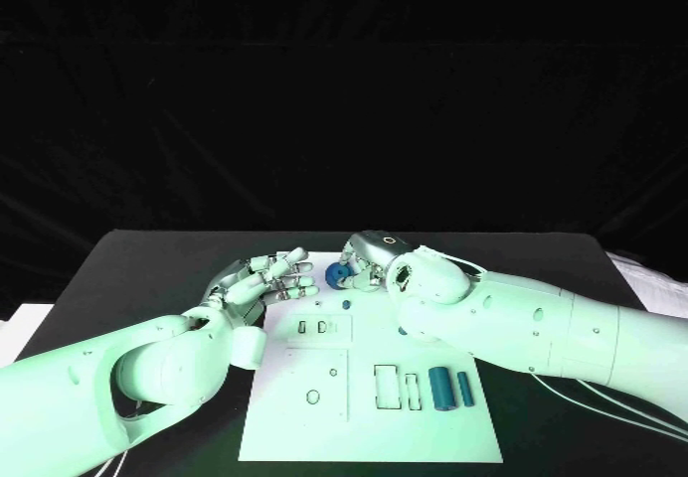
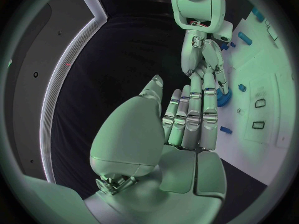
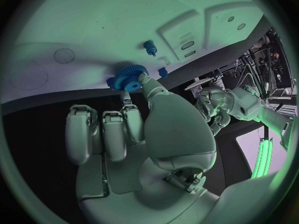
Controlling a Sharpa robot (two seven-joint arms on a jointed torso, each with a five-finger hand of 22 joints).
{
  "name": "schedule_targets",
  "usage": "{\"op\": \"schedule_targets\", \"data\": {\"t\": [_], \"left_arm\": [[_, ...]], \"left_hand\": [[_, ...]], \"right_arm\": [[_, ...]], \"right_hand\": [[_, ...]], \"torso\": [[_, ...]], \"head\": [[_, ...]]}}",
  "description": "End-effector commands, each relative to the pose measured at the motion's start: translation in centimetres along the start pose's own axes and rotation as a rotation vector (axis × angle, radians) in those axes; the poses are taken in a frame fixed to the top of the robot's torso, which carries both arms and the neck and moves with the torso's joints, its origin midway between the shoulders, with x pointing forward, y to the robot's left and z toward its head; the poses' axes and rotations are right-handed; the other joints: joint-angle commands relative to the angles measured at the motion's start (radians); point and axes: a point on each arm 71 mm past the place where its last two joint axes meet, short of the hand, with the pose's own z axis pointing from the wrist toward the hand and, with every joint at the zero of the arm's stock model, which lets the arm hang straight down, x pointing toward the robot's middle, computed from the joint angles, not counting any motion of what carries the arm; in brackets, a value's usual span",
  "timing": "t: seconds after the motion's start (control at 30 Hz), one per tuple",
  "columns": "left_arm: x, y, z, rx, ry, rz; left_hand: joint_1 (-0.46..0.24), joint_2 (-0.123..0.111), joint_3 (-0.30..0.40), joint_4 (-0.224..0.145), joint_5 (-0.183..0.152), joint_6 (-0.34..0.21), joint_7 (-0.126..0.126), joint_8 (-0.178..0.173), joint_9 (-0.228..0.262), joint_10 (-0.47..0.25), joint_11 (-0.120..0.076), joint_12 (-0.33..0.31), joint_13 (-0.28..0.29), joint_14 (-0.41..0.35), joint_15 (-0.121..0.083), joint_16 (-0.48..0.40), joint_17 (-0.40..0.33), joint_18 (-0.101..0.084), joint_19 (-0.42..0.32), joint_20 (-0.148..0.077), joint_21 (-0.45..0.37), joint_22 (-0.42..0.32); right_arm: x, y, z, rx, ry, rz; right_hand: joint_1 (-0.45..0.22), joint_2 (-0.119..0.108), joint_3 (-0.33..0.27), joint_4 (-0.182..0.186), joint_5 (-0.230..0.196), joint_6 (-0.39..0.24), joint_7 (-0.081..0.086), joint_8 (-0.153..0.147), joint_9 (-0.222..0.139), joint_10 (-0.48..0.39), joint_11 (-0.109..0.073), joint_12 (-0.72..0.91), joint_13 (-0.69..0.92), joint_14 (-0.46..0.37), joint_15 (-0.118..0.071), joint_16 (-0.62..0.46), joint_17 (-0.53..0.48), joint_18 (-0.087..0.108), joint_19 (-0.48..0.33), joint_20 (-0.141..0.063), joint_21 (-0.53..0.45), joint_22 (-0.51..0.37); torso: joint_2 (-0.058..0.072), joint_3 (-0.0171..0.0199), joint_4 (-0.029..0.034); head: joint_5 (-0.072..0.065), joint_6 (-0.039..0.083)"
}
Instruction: Assemble the parts on the task board
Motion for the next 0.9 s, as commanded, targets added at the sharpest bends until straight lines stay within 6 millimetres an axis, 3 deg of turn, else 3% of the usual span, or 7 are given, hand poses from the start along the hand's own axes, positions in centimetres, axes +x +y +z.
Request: {"op": "schedule_targets", "data": {"t": [0.03,0.17,0.33,0.67,0.8,0.9], "left_arm": [[0.4,-0.1,0.0,0.005,0.027,-0.008],[0.5,-0.1,0.0,0.002,0.032,-0.01],[0.6,-0.1,0.0,0.001,0.033,-0.01],[0.4,-0.1,0.0,0.0,0.03,-0.009],[0.3,-0.1,0.0,0.001,0.028,-0.008],[0.1,-0.2,-0.1,0.002,0.025,-0.007]], "left_hand": [[0.009,0.003,0.001,-0.007,-0.001,-0.003,0.003,-0.003,-0.001,-0.006,0.001,-0.006,-0.002,-0.005,0.0,-0.003,0.001,0.007,0.002,0.002,-0.004,-0.001],[0.009,0.003,0.001,-0.007,-0.001,-0.003,0.003,-0.003,-0.001,-0.006,0.001,-0.006,-0.002,-0.005,0.0,-0.003,0.001,0.007,0.002,0.002,-0.004,-0.001],[0.009,0.003,0.001,-0.007,-0.001,-0.003,0.003,-0.003,-0.001,-0.006,0.001,-0.006,-0.002,-0.005,0.0,-0.003,0.001,0.007,0.002,0.002,-0.004,-0.001],[0.01,0.003,0.002,-0.009,-0.001,-0.004,0.002,-0.003,-0.001,-0.006,0.001,-0.006,-0.002,-0.005,0.0,-0.004,0.002,0.007,0.002,0.002,-0.004,-0.001],[0.01,0.003,0.002,-0.009,-0.001,-0.004,0.002,-0.003,-0.001,-0.006,0.001,-0.006,-0.002,-0.005,0.0,-0.004,0.002,0.007,0.002,0.002,-0.004,-0.001],[0.01,0.003,0.002,-0.009,-0.001,-0.004,0.002,-0.003,-0.001,-0.006,0.001,-0.006,-0.002,-0.006,0.0,-0.004,0.002,0.007,0.002,0.002,-0.005,-0.001]], "right_arm": [[0.3,0.1,0.1,-0.013,0.023,-0.028],[0.4,-0.1,0.3,-0.007,0.029,-0.032],[0.4,0.1,0.4,-0.01,0.022,-0.026],[-0.3,0.0,-0.5,-0.038,-0.037,0.016],[-1.2,-1.2,-1.8,-0.049,-0.072,0.066],[-2.4,-2.8,-3.1,-0.072,-0.083,0.111]], "right_hand": [[-0.013,-0.005,-0.005,0.002,-0.009,-0.033,0.012,-0.023,-0.008,-0.015,0.007,-0.023,0.021,0.077,0.011,-0.003,0.117,-0.006,-0.004,0.012,-0.006,-0.009],[-0.017,-0.014,-0.01,0.008,-0.03,-0.079,0.026,-0.05,-0.007,-0.051,0.02,-0.08,-0.026,0.076,0.022,-0.003,0.117,-0.003,-0.014,0.023,-0.013,-0.024],[-0.03,-0.03,-0.027,0.03,-0.046,-0.119,0.035,-0.051,-0.007,-0.079,0.029,-0.13,-0.067,0.075,0.031,-0.004,0.115,0.0,-0.022,0.032,-0.02,-0.037],[-0.035,-0.036,-0.042,0.057,-0.035,-0.116,0.035,-0.046,-0.003,-0.081,0.03,-0.138,-0.073,0.074,0.033,-0.006,0.112,0.001,-0.025,0.036,-0.022,-0.04],[-0.028,-0.033,-0.043,0.068,-0.014,-0.101,0.032,-0.043,-0.001,-0.075,0.027,-0.131,-0.066,0.075,0.031,-0.005,0.114,0.0,-0.022,0.035,-0.02,-0.037],[-0.017,-0.029,-0.04,0.068,-0.007,-0.091,0.029,-0.04,0.0,-0.071,0.024,-0.125,-0.061,0.075,0.029,-0.004,0.116,0.0,-0.021,0.033,-0.019,-0.035]], "torso": [[0.0,0.0011,-0.0007],[0.0,0.0006,-0.0011],[0.0,0.0017,-0.0015],[0.0,0.0022,-0.0016],[-0.001,0.0019,-0.0032],[-0.003,0.0023,-0.0085]], "head": [[0.001,0.0],[-0.001,0.0],[0.0,-0.001],[-0.004,-0.001],[-0.006,0.001],[-0.004,0.002]]}}
